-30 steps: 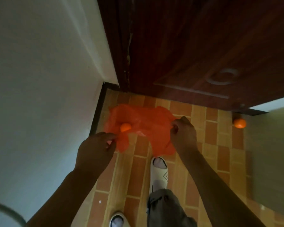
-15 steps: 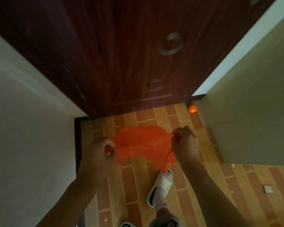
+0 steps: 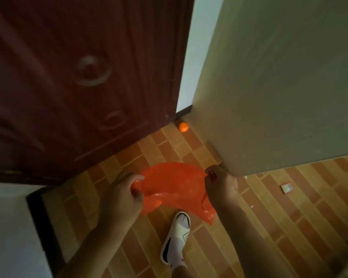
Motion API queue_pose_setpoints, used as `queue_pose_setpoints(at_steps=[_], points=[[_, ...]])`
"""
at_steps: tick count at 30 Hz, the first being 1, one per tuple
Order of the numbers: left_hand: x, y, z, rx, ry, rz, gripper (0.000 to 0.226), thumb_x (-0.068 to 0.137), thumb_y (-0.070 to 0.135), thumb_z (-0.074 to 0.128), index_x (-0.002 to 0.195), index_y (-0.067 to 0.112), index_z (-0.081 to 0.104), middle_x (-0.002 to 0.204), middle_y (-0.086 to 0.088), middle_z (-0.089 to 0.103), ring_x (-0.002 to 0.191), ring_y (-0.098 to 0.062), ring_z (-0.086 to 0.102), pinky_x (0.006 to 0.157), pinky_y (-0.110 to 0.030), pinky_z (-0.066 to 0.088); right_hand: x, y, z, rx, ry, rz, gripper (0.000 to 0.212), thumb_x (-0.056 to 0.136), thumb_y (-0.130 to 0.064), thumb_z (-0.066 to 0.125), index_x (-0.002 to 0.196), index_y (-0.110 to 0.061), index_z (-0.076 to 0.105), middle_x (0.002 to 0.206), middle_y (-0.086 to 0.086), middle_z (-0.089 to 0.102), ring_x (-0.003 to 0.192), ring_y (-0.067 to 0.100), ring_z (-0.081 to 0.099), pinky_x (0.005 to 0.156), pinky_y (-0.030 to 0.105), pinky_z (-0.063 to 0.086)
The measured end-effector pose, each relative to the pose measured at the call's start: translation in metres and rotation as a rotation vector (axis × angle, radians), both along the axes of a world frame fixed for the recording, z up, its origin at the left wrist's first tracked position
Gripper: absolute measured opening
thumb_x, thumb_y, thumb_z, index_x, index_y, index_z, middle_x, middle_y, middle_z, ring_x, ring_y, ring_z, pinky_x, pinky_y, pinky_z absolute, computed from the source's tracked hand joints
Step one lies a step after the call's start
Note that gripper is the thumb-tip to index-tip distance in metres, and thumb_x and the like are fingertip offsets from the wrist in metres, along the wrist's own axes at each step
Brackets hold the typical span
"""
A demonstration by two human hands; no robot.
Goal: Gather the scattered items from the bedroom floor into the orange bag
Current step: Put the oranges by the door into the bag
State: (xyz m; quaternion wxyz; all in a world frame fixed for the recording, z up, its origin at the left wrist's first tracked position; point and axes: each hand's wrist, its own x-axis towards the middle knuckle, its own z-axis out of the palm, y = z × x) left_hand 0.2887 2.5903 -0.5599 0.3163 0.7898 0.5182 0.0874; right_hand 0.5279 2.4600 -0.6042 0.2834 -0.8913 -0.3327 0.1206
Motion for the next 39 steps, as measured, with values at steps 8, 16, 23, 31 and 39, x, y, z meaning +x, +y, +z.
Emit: queue_pose_setpoints(at_steps=[8, 16, 23, 31, 39], points=[[0.105, 0.018, -0.019, -0.067, 0.044, -0.095, 0.042, 0.081, 0.004, 0.070, 0.112, 0.033, 0.072, 0.116, 0.014, 0.065, 0.098, -0.013, 0.066, 0.073, -0.028, 0.050, 0.073, -0.008, -0.020, -0.054, 0.085, -0.106, 0.027, 0.071, 0.010, 0.069, 0.085, -0.013, 0.076, 0.082, 0.001, 0.062, 0.068, 0.024, 0.062, 0.061, 0.026, 0.039], [0.173, 0.035, -0.042, -0.117, 0.069, -0.197, 0.046, 0.078, 0.002, 0.071, 0.111, 0.035, 0.070, 0.113, 0.016, 0.062, 0.097, -0.014, 0.064, 0.072, -0.030, 0.051, 0.106, -0.011, -0.042, -0.089, 0.169, -0.149, 0.024, 0.078, 0.005, 0.068, 0.089, -0.015, 0.075, 0.087, -0.002, 0.060, 0.070, 0.023, 0.060, 0.062, 0.030, 0.043], [0.209, 0.045, -0.056, -0.102, 0.056, -0.332, 0.049, 0.080, -0.001, 0.071, 0.117, 0.031, 0.070, 0.117, 0.012, 0.065, 0.097, -0.015, 0.065, 0.073, -0.028, 0.053, 0.120, -0.023, -0.057, -0.074, 0.164, -0.252, 0.026, 0.078, 0.007, 0.066, 0.090, -0.015, 0.074, 0.084, -0.007, 0.053, 0.062, 0.016, 0.053, 0.055, 0.025, 0.035], [0.233, 0.084, -0.091, -0.130, 0.106, -0.515, 0.053, 0.081, 0.006, 0.077, 0.127, 0.031, 0.068, 0.133, 0.008, 0.062, 0.115, -0.022, 0.064, 0.088, -0.038, 0.057, 0.124, -0.027, -0.077, -0.138, 0.210, -0.284, 0.037, 0.086, 0.006, 0.065, 0.119, -0.011, 0.069, 0.106, -0.002, 0.054, 0.087, 0.020, 0.063, 0.072, 0.021, 0.042], [0.250, 0.130, -0.136, -0.049, 0.065, -0.705, 0.059, 0.076, 0.000, 0.072, 0.129, 0.026, 0.068, 0.131, 0.007, 0.062, 0.113, -0.022, 0.065, 0.087, -0.038, 0.057, 0.114, -0.007, -0.115, -0.180, 0.160, -0.321, 0.042, 0.085, -0.004, 0.069, 0.125, -0.016, 0.066, 0.117, -0.006, 0.052, 0.098, 0.022, 0.062, 0.080, 0.028, 0.046]])
